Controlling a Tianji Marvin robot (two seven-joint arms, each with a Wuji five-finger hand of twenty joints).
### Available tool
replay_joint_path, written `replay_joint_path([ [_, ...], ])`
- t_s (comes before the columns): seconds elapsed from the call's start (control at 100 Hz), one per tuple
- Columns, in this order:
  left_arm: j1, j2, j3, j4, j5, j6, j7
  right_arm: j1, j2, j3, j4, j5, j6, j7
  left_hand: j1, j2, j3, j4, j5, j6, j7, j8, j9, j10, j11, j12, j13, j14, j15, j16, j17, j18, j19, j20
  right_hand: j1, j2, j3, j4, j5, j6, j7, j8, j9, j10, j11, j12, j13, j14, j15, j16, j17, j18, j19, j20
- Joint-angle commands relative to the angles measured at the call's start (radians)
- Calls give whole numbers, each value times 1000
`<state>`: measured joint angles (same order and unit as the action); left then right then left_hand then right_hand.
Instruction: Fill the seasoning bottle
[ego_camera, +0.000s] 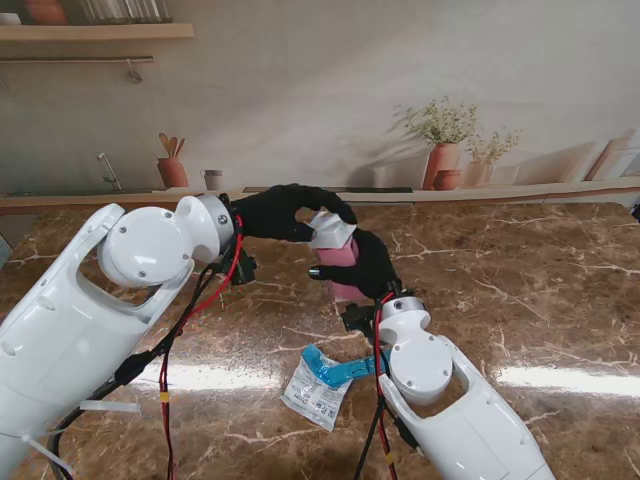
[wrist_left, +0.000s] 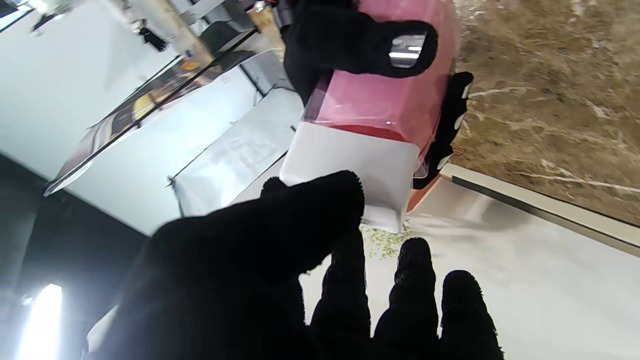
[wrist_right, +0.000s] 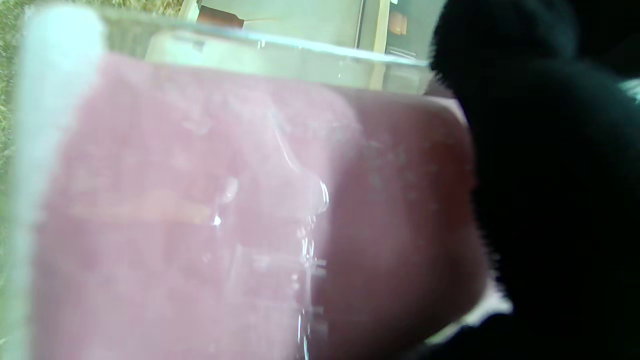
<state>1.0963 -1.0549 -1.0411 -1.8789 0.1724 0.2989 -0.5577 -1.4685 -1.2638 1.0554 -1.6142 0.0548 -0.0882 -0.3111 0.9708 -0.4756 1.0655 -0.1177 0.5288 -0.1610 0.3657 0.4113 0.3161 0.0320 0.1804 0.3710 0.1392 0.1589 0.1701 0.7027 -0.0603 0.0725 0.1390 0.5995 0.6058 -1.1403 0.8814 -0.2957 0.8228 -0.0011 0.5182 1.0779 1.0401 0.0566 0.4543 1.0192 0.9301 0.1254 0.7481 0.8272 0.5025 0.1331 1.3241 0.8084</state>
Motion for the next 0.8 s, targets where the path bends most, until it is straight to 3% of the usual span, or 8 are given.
replay_joint_path([
  [0.0, 18, 9, -12, 13, 26, -13, 5, 1, -4, 6, -18, 9, 3, 10, -94, 11, 25, 23, -51, -30, -60, -49, -82, -27, -33, -23, -64, -36, -37, -31, 6, -28, -50, -87, 252, 608, 256, 51, 210, -331, 417, 92, 94, -180, 280, 79, 75, -128, 423, 122, 71, -31, 196, 64],
  [0.09, 40, 6, -33, 11, 21, -27, 21, 1, -3, 7, -18, 8, 3, 12, -313, 49, -184, 94, -187, 27, -160, -105, -143, -1, -57, -30, -74, -11, -44, -45, 1, 0, -43, -141, 253, 607, 257, 51, 211, -331, 417, 92, 94, -180, 280, 79, 75, -128, 423, 122, 71, -31, 196, 64],
  [0.16, 53, -1, -39, 4, 36, -23, 58, 2, -3, 6, -16, 8, 2, 12, -347, 39, -449, 90, -232, 87, -199, -106, -137, 10, -62, -25, -50, 4, -32, -40, -10, 15, -13, -95, 252, 607, 257, 51, 211, -331, 417, 92, 94, -180, 280, 79, 75, -128, 423, 122, 71, -31, 196, 64],
  [0.22, 60, -8, -33, -9, 69, 13, 98, 3, -3, 5, -15, 8, 2, 12, -357, 92, -858, 100, -222, 272, -221, -104, -85, 52, -44, -7, -4, 25, -11, -18, -22, 23, 28, 27, 253, 607, 257, 51, 212, -331, 417, 92, 94, -180, 280, 79, 75, -128, 423, 122, 71, -31, 196, 64],
  [0.29, 56, -10, -22, -22, 84, 76, 104, 5, -4, 3, -13, 9, 3, 14, -367, 167, -1042, 105, -193, 408, -249, -121, -37, 130, -20, 18, 29, 45, 16, 7, -32, 33, 58, 119, 253, 607, 257, 51, 212, -330, 418, 92, 94, -181, 280, 79, 75, -128, 423, 122, 71, -31, 196, 64],
  [0.58, 31, -15, 50, -64, 108, 328, 141, 19, 2, -12, 13, -77, -3, 7, -512, 286, -1091, 92, -77, 422, -150, 28, 139, 206, 85, 159, 198, 199, 152, 89, -86, 152, 210, 600, 252, 607, 257, 51, 213, -332, 418, 92, 93, -180, 280, 79, 75, -128, 423, 122, 71, -31, 196, 64],
  [0.73, 13, -9, 73, -68, 101, 383, 127, 27, 3, -18, 31, -112, -6, 0, -522, 279, -1091, 93, -71, 379, -55, 126, 177, 206, 123, 212, 271, 228, 224, 131, -47, 212, 355, 678, 253, 607, 256, 51, 213, -332, 417, 92, 92, -180, 280, 79, 74, -128, 422, 122, 71, -31, 196, 64],
  [0.79, 2, -4, 88, -68, 112, 398, 115, 30, 0, -22, 37, -120, -3, -9, -514, 267, -1088, 95, -78, 367, -16, 169, 198, 204, 139, 236, 311, 233, 253, 153, -40, 234, 483, 629, 253, 607, 256, 51, 213, -332, 417, 92, 92, -181, 280, 80, 74, -128, 422, 122, 71, -31, 196, 64],
])
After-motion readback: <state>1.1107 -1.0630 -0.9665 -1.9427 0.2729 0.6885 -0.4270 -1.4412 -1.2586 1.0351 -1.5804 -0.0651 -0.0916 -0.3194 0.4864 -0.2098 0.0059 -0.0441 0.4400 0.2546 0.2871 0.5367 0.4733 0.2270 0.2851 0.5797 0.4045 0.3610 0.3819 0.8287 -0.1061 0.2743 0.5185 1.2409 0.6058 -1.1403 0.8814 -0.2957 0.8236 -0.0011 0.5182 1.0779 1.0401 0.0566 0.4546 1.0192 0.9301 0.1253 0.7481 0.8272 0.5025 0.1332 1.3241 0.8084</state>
